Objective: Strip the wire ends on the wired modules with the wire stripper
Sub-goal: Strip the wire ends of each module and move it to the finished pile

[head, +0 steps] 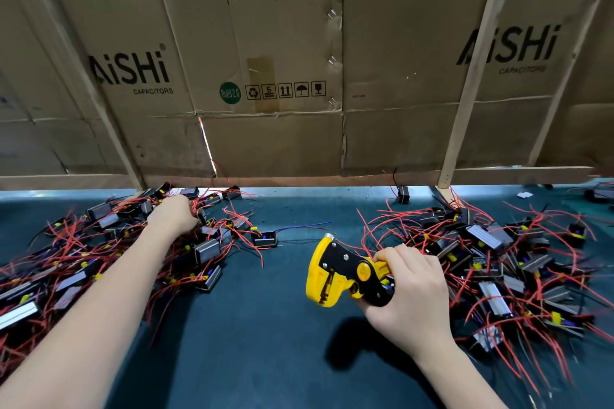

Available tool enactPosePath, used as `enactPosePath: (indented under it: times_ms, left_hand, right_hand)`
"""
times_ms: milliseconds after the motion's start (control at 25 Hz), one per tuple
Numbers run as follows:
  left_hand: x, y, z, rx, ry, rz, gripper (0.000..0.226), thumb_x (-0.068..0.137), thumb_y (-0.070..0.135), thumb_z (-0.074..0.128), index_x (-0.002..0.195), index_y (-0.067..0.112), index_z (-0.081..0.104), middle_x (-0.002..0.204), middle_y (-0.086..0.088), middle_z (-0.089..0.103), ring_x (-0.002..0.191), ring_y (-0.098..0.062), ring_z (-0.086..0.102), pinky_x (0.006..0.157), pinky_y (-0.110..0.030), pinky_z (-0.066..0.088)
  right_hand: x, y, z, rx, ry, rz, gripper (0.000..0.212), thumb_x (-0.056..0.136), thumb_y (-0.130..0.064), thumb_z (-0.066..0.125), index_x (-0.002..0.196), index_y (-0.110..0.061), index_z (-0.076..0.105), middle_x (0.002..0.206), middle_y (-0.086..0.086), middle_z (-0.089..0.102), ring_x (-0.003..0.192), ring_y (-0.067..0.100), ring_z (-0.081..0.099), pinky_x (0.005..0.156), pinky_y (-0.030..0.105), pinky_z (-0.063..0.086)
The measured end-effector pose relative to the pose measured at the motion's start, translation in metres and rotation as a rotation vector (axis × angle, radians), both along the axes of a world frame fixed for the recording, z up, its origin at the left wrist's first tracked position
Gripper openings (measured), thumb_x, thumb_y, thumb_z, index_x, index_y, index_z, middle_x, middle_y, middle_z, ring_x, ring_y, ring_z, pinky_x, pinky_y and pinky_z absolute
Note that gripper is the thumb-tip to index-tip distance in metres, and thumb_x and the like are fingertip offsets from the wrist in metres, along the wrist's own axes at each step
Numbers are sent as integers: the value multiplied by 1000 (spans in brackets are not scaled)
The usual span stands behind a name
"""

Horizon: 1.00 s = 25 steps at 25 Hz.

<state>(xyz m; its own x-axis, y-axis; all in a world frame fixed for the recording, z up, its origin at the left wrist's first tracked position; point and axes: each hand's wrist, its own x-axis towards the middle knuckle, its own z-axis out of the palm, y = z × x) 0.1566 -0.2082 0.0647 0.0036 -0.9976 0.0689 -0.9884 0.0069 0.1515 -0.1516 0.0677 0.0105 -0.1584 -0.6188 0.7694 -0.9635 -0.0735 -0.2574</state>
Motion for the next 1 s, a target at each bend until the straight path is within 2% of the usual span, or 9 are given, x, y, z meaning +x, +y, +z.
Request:
enactPosePath:
  times_ms: [80,240,360,440,520,600,680,880,1000]
  left_hand:
    - [1,6,-10,-111,26,-12,13,86,19,68,95,10,63,104,-13,66,102,-33,62,80,-37,50]
    - [-4,7,-20,-65,-51,27,26,90,12,59,112,5,49,113,-18,61,105,-37,60,73,-38,46]
    - [-2,5,-19,-76,-48,17,26,91,21,63,113,9,57,115,-15,64,108,-35,60,80,-39,51]
    - [1,4,-20,-120,4,38,27,90,34,66,108,14,65,109,-12,68,105,-32,62,78,-37,51]
    - [0,5,-22,-126,8,72,31,89,43,66,98,13,69,96,-9,70,93,-30,64,69,-32,48]
    - [-2,6,-22,-121,-6,83,31,89,44,66,89,14,71,85,-6,69,85,-29,64,64,-29,46]
    - [-5,9,-22,-157,22,96,26,88,42,69,89,17,73,83,-6,69,87,-29,65,63,-28,46]
    - [-5,15,-23,-275,219,100,15,86,33,71,96,22,75,95,-9,73,97,-33,66,71,-33,50]
    - [-2,10,-15,-219,596,60,15,83,32,75,92,21,76,90,-4,72,88,-24,62,72,-29,43]
  right_hand:
    - [-1,0,0,3,-11,-8,41,62,-51,62,79,-14,62,75,-3,57,70,30,55,67,38,37]
    - [-1,-1,-1,7,-15,-24,42,62,-52,61,79,-14,62,75,-2,57,70,29,55,67,38,36]
    - [-1,-2,-1,13,-13,-20,43,63,-54,62,78,-14,62,74,-3,56,70,29,55,68,37,35]
    - [-1,-3,-1,14,-14,-20,43,62,-54,62,78,-14,62,73,-3,56,69,29,55,67,37,35]
    - [-1,-3,-1,15,-11,-25,43,62,-54,62,78,-14,62,74,-3,56,69,29,55,68,37,35]
    - [-1,-3,-2,18,-5,-27,44,62,-54,62,78,-14,62,74,-3,56,70,29,55,68,37,35]
    - [-2,-3,-3,16,4,-30,44,62,-55,62,78,-14,62,75,-3,57,70,29,56,69,37,35]
    - [-3,-4,-3,-8,2,-41,43,61,-53,62,79,-14,63,74,-3,57,70,29,57,68,37,35]
    - [-3,-5,-3,-13,6,-36,43,61,-53,62,79,-14,63,74,-3,57,70,30,56,68,37,35]
